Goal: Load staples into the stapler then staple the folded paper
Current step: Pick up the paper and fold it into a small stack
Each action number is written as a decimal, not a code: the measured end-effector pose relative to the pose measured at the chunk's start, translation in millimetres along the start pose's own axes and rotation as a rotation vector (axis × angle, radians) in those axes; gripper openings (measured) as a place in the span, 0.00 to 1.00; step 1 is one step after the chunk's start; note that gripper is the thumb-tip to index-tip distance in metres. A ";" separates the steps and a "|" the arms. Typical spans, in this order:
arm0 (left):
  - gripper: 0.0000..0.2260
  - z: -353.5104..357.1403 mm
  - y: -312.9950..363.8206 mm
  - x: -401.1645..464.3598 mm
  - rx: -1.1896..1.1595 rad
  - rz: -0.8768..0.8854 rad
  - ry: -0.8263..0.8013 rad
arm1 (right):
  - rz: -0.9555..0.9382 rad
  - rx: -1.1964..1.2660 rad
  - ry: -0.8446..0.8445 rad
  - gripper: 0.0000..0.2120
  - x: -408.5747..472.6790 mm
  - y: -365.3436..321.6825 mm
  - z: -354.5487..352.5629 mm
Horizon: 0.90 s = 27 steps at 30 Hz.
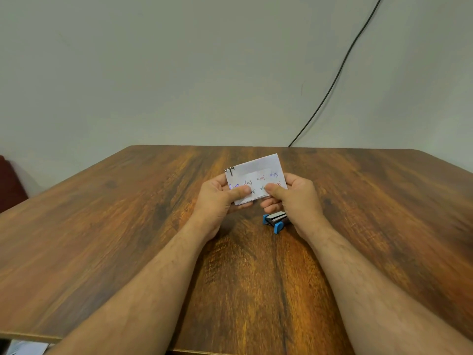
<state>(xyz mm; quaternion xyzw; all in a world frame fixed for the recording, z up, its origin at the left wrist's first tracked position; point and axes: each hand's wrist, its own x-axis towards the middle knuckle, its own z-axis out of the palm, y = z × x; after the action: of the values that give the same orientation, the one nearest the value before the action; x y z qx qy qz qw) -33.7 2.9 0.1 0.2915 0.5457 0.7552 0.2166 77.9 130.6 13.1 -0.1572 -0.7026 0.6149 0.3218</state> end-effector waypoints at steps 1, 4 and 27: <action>0.19 0.1 0.2 -0.2 -0.012 -0.006 -0.006 | -0.006 0.000 0.000 0.06 -0.3 -0.1 -0.2; 0.18 0.4 1.6 -1.6 -0.084 -0.061 -0.040 | -0.018 -0.014 0.009 0.06 1.0 1.0 -0.7; 0.26 1.4 10.8 -2.2 -0.094 -0.048 0.198 | -0.002 -0.161 0.215 0.12 6.0 4.3 -3.7</action>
<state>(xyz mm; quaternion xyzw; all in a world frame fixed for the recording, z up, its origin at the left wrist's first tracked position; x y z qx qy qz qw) -31.3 -0.9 10.2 0.1919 0.5352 0.7996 0.1932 75.2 137.9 10.7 -0.2469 -0.7113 0.5359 0.3820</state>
